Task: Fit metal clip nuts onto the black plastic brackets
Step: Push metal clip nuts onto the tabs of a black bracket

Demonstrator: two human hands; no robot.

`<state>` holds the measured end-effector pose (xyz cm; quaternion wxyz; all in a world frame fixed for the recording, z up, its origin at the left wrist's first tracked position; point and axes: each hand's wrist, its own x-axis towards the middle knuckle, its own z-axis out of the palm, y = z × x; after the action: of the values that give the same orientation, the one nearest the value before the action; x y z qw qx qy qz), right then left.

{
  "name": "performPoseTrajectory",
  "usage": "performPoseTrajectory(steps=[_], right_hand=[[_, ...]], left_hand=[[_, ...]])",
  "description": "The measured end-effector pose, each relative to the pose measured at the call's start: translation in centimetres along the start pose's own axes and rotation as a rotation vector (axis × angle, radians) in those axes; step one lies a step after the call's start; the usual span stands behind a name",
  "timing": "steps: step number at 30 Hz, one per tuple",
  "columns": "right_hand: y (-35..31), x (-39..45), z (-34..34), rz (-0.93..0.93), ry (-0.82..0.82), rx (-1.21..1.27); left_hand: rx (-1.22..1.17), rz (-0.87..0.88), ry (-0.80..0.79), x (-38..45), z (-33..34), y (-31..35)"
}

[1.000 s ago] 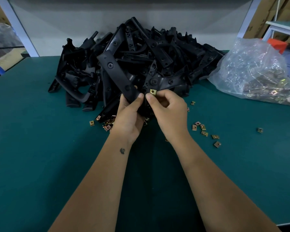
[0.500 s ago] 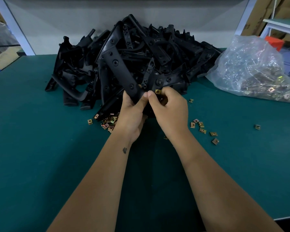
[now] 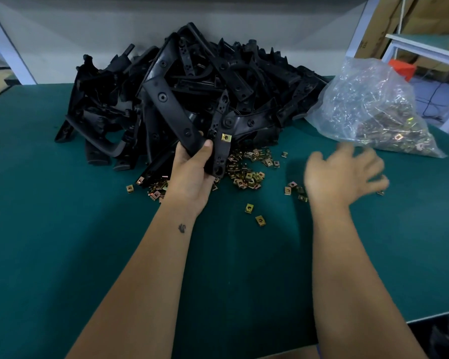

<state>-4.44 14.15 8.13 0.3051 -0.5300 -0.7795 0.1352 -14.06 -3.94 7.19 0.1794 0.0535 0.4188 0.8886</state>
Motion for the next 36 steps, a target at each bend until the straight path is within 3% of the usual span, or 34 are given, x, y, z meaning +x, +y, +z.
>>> performPoseTrajectory(steps=[2, 4, 9, 13, 15, 17, 20, 22, 24, 28, 36], right_hand=[[1.3, 0.6, -0.4, 0.160, -0.170, -0.107], [1.6, 0.6, -0.4, 0.190, -0.368, -0.188], [-1.0, -2.0, 1.5, -0.189, -0.523, -0.270], [-2.7, -3.1, 2.4, -0.460, -0.423, -0.091], [-2.4, -2.3, 2.1, -0.435, -0.265, -0.078], [-1.3, -1.0, 1.6, -0.258, -0.174, -0.124], [0.5, 0.4, 0.8, 0.019, -0.368, -0.228], [0.5, 0.0, 1.0, -0.050, -0.476, -0.271], [-0.6, -1.3, 1.6, -0.254, -0.508, -0.210], [-3.3, -4.3, 2.5, -0.543, -0.568, 0.174], [-5.5, -2.9, 3.6, -0.390, -0.500, 0.406]], left_hand=[[-0.010, -0.003, 0.005, 0.0, 0.0, 0.0], [-0.022, -0.008, 0.007, 0.0, 0.0, 0.0], [-0.051, -0.012, 0.005, 0.1, -0.1, 0.1], [-0.063, 0.000, 0.013, 0.0, -0.2, 0.2], [-0.067, -0.004, 0.026, 0.0, -0.3, 0.3], [-0.081, -0.012, 0.041, 0.0, -0.4, 0.3], [-0.112, -0.017, 0.059, 0.1, -0.4, 0.4], [-0.106, -0.021, 0.058, 0.1, -0.3, 0.4], [-0.093, -0.022, 0.048, 0.1, -0.2, 0.4], [-0.070, -0.012, 0.036, 0.0, -0.3, 0.3], [-0.074, 0.003, 0.049, 0.1, -0.9, 0.5]])
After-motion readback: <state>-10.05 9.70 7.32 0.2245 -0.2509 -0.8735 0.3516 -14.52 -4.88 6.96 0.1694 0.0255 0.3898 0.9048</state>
